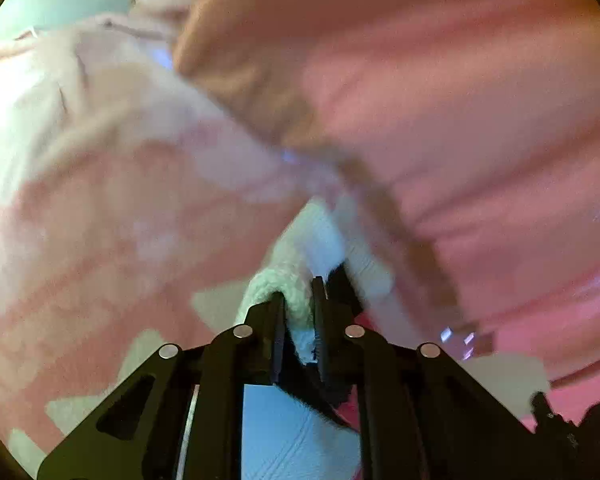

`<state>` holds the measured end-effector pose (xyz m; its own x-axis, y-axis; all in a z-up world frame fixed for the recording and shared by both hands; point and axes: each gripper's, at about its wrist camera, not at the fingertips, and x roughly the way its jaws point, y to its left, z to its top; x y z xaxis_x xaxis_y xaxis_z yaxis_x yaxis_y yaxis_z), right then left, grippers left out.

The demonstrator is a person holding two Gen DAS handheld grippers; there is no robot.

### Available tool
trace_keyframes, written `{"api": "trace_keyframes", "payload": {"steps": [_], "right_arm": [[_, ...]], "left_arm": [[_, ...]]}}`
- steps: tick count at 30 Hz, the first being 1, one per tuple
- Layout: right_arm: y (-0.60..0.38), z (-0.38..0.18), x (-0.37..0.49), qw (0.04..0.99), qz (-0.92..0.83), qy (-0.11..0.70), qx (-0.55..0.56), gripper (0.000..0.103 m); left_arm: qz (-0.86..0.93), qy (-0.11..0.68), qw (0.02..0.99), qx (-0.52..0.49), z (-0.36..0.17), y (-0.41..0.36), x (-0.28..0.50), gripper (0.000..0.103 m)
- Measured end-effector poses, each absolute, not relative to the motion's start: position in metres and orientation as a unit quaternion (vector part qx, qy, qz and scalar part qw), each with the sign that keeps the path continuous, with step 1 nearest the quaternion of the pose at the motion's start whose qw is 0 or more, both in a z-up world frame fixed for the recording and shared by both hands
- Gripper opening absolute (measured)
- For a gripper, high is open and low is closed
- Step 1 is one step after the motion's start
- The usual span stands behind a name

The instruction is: Fold small clothes

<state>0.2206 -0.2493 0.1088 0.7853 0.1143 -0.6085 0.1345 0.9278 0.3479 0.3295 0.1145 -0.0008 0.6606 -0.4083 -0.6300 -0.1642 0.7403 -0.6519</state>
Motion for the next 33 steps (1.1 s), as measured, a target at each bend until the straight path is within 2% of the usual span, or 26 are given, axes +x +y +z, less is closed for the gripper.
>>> {"api": "trace_keyframes", "payload": {"steps": [3,5,7,9,15,17,19,20,22,25,26,27,28,31,33], "right_arm": [[-0.248,0.113,0.211,0.937,-0.038,0.318,0.138,0.006],[-0.264,0.074,0.215,0.918,-0.059,0.364,0.147,0.006],[-0.287,0.01,0.219,0.881,-0.085,0.435,0.167,0.006],[-0.297,-0.027,0.214,0.858,-0.093,0.469,0.189,0.006],[-0.297,-0.001,0.208,0.879,-0.044,0.437,0.184,0.009],[-0.298,-0.002,0.201,0.876,-0.073,0.457,0.137,0.032],[-0.296,-0.007,0.187,0.874,-0.098,0.467,0.088,0.046],[-0.296,-0.012,0.178,0.871,-0.1,0.475,0.07,0.052],[-0.298,-0.029,0.156,0.861,-0.11,0.496,0.031,0.053],[-0.299,-0.052,0.156,0.847,-0.115,0.52,-0.005,0.053],[-0.301,-0.055,0.158,0.846,-0.116,0.52,-0.006,0.049],[-0.307,-0.058,0.161,0.846,-0.113,0.52,0.011,0.019],[-0.315,-0.059,0.164,0.844,-0.118,0.522,0.036,0.011],[-0.353,-0.043,0.146,0.845,-0.157,0.497,0.118,0.011],[-0.379,-0.048,0.13,0.829,-0.17,0.504,0.173,0.014]], "left_arm": [[-0.05,0.411,0.846,-0.336,-0.011,0.118,0.329,0.012],[-0.025,0.447,0.836,-0.317,-0.039,0.115,0.332,0.012],[-0.012,0.477,0.815,-0.329,-0.061,0.117,0.332,0.011],[-0.011,0.475,0.811,-0.341,-0.066,0.118,0.33,0.011],[0.0,0.468,0.844,-0.261,-0.059,0.096,0.328,0.012],[0.004,0.468,0.845,-0.258,-0.06,0.095,0.327,0.012],[0.003,0.469,0.845,-0.258,-0.06,0.097,0.326,0.013],[0.003,0.469,0.845,-0.256,-0.063,0.097,0.327,0.013],[0.004,0.47,0.847,-0.248,-0.063,0.095,0.328,0.013],[0.009,0.468,0.852,-0.234,-0.063,0.089,0.327,0.013],[0.011,0.467,0.854,-0.228,-0.063,0.087,0.327,0.013],[0.013,0.466,0.857,-0.218,-0.062,0.084,0.327,0.013],[0.014,0.467,0.859,-0.21,-0.062,0.082,0.327,0.013],[0.014,0.467,0.861,-0.2,-0.062,0.08,0.326,0.013],[0.015,0.467,0.862,-0.197,-0.063,0.08,0.326,0.013]]}}
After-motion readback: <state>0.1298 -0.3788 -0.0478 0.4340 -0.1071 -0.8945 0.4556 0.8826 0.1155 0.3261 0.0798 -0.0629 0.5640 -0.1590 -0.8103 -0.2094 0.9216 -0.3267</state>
